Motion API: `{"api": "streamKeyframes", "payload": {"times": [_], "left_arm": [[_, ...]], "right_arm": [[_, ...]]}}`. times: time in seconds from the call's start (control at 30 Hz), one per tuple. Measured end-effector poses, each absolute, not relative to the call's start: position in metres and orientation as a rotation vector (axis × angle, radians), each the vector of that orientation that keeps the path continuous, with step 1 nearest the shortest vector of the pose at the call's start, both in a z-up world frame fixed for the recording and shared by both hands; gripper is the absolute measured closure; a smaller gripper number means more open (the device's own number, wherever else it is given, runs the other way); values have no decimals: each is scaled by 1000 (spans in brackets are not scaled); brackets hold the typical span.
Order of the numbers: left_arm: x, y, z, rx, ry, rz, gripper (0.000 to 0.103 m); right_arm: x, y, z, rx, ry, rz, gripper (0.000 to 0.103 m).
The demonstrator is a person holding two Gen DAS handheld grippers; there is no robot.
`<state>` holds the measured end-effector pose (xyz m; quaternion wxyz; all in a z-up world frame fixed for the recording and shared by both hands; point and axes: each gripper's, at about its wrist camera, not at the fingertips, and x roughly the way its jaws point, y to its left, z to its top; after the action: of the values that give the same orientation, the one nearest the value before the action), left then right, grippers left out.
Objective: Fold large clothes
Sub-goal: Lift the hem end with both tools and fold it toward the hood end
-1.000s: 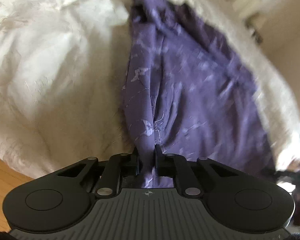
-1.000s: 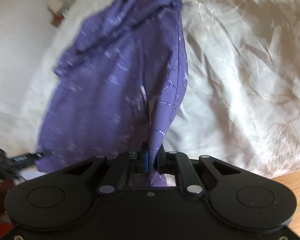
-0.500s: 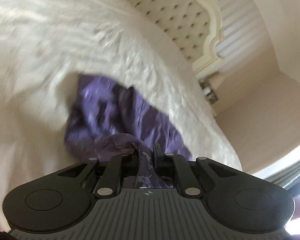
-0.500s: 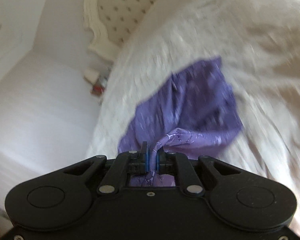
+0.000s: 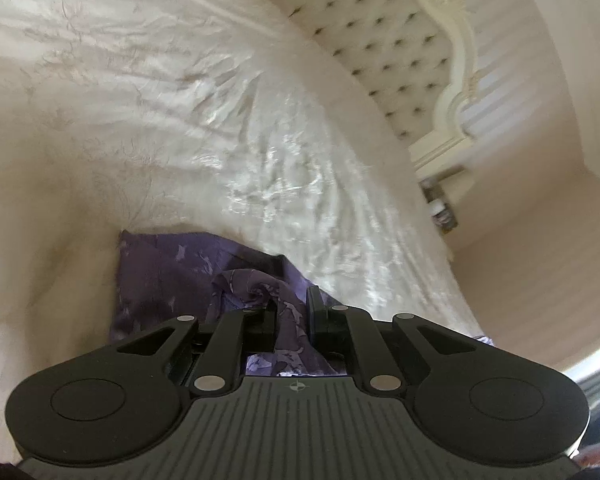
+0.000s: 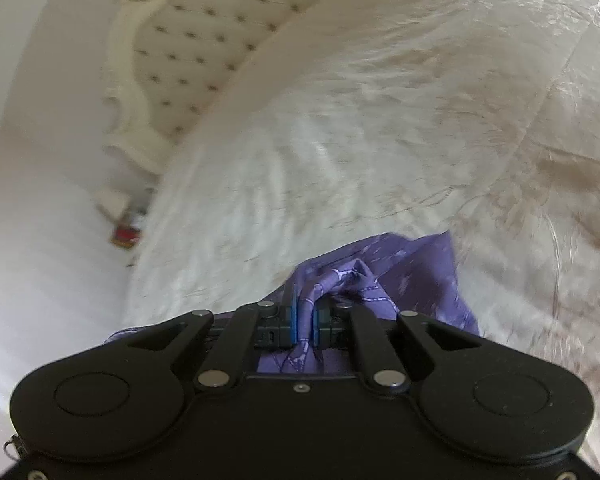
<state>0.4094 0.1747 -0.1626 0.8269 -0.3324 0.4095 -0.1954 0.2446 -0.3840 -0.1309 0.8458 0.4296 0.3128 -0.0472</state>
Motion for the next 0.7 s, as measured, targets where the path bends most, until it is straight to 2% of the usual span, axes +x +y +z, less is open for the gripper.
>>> {"api": "streamKeyframes", "payload": {"times": [0.27,0.4,0.47,0.5,0.57,0.6,0.63,0.67,0.7], "left_arm": [[456,162,-194,-664,953,-369,91],[464,158,-202,-657,979,-318,88],[463,160,-203,-690,979,-299,81],[462,161,-202,-711,974,-293,75],[460,162,-198,-735,950,-287,59],[458,161,-194,-730,925,-286,39],[456,160,-189,-709,890,-275,28],[453,160,-181,-673,843,-255,11],[451,160,-174,-646,807,-242,9]], "right_arm": [[288,-389,-155,890,746,-196,88],[305,-391,-165,862,796,-187,82],[312,-392,-169,852,815,-172,81],[315,-394,-171,849,827,-166,79],[321,-397,-175,860,841,-146,74],[323,-399,-176,870,845,-135,67],[324,-400,-177,881,843,-122,58],[325,-402,-177,888,838,-107,52],[326,-403,-176,889,827,-92,40]]}}
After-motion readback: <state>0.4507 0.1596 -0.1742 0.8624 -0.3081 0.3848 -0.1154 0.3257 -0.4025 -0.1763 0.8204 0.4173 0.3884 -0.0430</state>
